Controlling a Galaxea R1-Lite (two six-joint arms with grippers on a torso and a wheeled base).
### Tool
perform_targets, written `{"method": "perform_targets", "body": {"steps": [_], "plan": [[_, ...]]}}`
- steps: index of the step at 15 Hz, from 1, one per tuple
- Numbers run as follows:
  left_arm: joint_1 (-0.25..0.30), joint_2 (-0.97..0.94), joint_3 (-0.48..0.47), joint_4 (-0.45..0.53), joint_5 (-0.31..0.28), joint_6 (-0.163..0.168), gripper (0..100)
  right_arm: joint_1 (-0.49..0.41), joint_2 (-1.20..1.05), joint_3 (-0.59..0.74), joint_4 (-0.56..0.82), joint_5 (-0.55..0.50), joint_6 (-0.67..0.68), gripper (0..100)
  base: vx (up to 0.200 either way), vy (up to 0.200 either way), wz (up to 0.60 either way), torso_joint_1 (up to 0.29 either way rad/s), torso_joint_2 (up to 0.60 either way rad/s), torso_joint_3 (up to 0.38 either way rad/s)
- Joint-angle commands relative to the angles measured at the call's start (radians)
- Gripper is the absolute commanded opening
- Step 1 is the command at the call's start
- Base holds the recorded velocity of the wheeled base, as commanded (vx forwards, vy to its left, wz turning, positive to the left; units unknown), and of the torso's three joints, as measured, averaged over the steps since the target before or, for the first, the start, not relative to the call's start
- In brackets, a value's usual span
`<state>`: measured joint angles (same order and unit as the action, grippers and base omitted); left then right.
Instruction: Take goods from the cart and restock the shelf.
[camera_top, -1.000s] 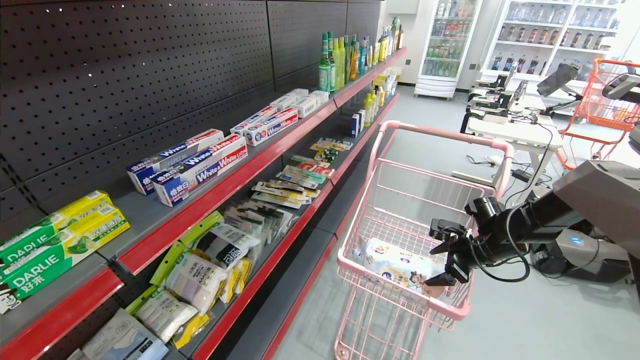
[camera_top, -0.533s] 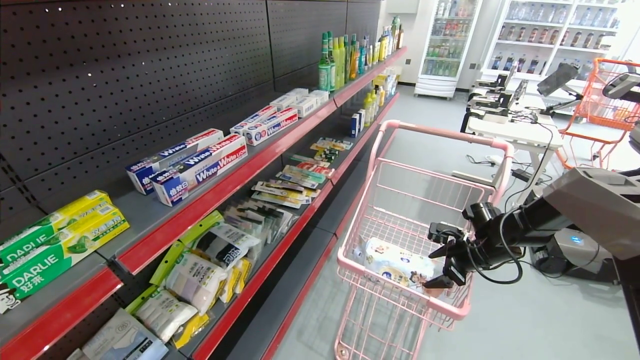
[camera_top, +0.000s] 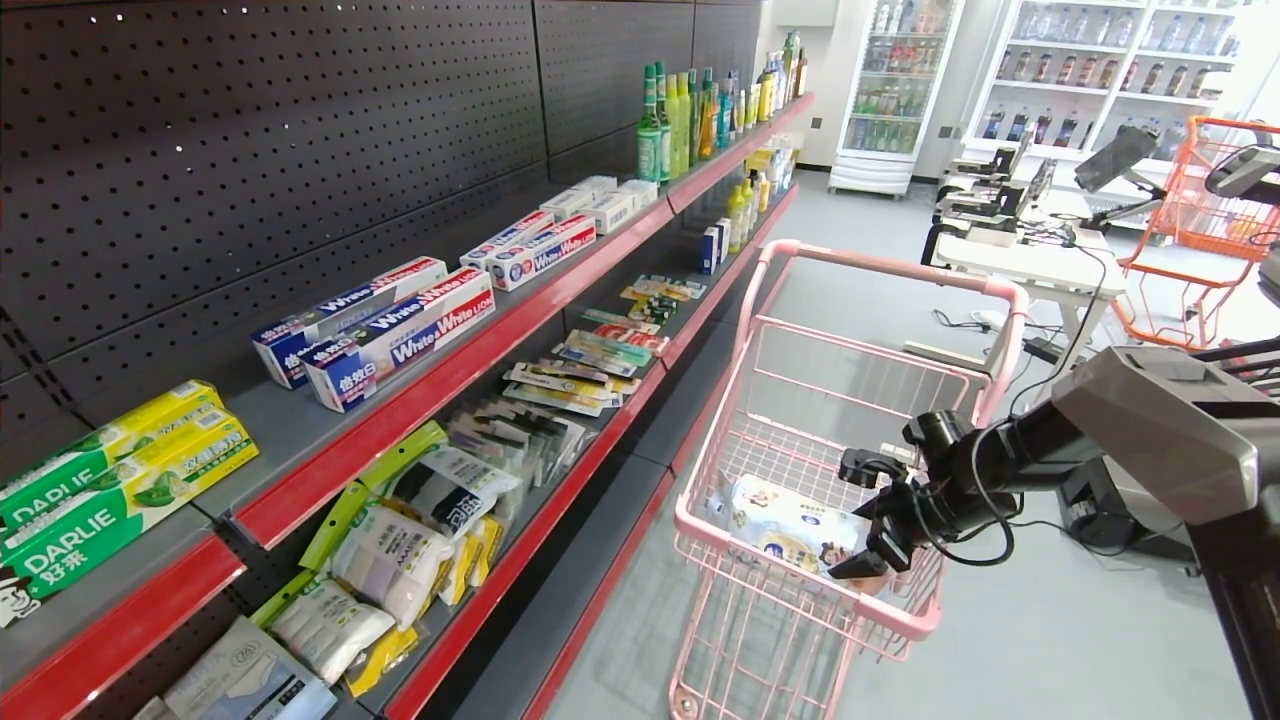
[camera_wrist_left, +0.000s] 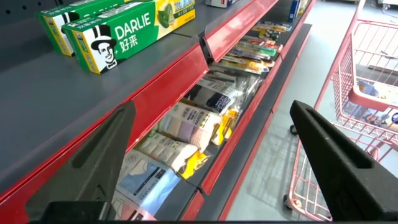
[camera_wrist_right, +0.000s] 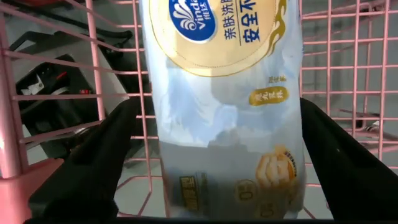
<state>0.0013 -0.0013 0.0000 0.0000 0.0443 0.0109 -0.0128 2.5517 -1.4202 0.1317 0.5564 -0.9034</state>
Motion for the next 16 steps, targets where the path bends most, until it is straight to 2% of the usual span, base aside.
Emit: {"method": "perform_targets", "body": {"steps": [1,9,16], "plan": [[0.0,0.001,0.0,0.0,0.0,0.0,100,0.002,0.007,-0.013,0.005,-0.006,0.009,100,0.0,0.0,0.0,0.0,0.0,0.0],[0.0,0.001,0.0,0.0,0.0,0.0,100,0.004,0.009,-0.02,0.005,-0.006,0.026,100,0.0,0.0,0.0,0.0,0.0,0.0],[0.0,0.001,0.0,0.0,0.0,0.0,100,0.019,0.012,-0.026,0.003,-0.007,0.015,100,0.0,0.0,0.0,-0.047,0.11,0.06]]}}
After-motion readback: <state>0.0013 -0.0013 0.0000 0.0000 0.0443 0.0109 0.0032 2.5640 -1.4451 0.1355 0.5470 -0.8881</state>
